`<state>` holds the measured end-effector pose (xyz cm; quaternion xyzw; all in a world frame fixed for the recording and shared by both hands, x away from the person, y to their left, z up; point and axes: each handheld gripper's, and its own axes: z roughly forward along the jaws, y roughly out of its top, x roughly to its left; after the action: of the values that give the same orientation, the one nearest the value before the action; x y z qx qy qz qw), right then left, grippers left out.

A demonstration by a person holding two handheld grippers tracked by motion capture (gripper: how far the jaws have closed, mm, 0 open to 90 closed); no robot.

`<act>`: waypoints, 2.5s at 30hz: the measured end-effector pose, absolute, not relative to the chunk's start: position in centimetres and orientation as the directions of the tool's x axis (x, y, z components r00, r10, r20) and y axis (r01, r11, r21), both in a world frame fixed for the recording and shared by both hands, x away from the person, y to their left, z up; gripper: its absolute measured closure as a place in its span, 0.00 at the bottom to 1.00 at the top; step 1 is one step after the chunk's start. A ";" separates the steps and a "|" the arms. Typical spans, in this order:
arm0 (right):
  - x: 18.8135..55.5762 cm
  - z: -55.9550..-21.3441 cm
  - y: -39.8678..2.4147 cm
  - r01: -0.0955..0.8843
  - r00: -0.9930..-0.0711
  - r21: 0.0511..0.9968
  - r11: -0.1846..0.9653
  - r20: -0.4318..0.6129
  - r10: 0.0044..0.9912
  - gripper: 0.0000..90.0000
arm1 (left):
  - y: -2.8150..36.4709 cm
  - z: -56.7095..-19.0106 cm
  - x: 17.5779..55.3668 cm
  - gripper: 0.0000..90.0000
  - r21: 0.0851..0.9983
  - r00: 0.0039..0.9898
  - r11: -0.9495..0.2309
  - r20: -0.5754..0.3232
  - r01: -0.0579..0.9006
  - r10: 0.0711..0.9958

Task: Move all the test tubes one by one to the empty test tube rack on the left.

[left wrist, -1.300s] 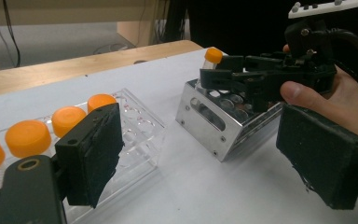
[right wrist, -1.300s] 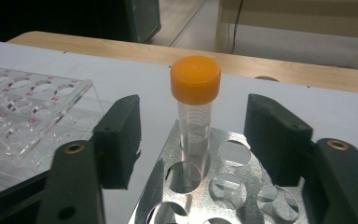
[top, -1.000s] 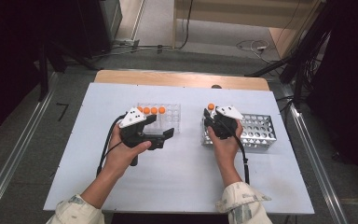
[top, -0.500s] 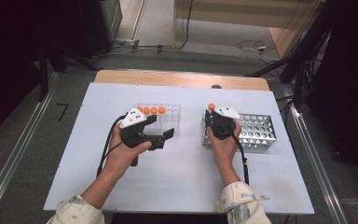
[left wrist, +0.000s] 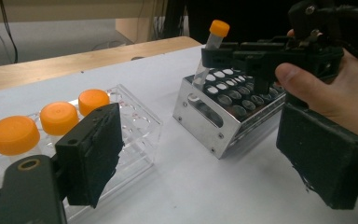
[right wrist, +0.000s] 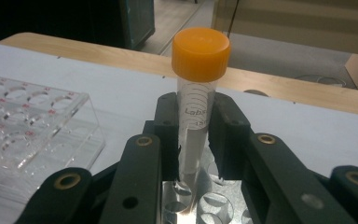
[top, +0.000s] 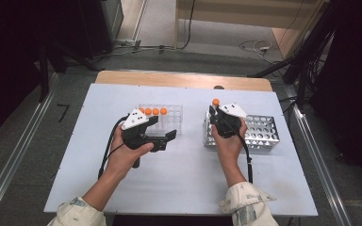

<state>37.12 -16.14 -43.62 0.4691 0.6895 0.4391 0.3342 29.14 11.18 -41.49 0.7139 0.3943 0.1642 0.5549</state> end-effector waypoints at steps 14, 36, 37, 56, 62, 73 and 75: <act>35.7 -39.8 -16.4 0.272 -0.377 0.945 0.183 -0.070 0.924 0.80 | 11.3 -41.4 29.2 0.14 0.924 0.621 -0.070 -0.195 0.375 0.759; 30.7 -41.1 -13.8 0.284 -0.585 0.922 0.263 -0.051 0.810 0.80 | 10.8 -41.2 28.6 0.17 0.940 0.614 -0.062 -0.169 0.336 0.771; 30.6 -41.3 -13.5 0.286 -0.597 0.919 0.271 -0.050 0.801 0.80 | 10.8 -41.1 28.6 0.17 0.940 0.614 -0.060 -0.170 0.336 0.771; 28.7 -44.3 -8.8 0.311 -0.715 0.880 0.358 -0.032 0.699 0.80 | 9.4 -41.8 28.0 0.52 0.941 0.672 -0.115 -0.139 0.319 0.727; 28.8 -44.2 -8.5 0.312 -0.721 0.881 0.355 -0.024 0.693 0.80 | 9.3 -42.1 28.0 0.65 0.935 0.675 -0.147 -0.118 0.322 0.728; 28.8 -44.1 -8.5 0.304 -0.721 0.882 0.361 -0.035 0.692 0.79 | 9.2 -42.4 28.0 0.79 0.940 0.659 -0.151 -0.094 0.305 0.746; 28.7 -44.0 -8.5 0.285 -0.720 0.886 0.365 -0.054 0.692 0.67 | 9.2 -42.4 28.0 0.79 0.943 0.655 -0.149 -0.088 0.297 0.751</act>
<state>28.70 -8.54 -44.04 0.3061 0.7976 0.4729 0.2155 28.05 9.18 -42.41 0.7286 0.3596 0.2084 0.5445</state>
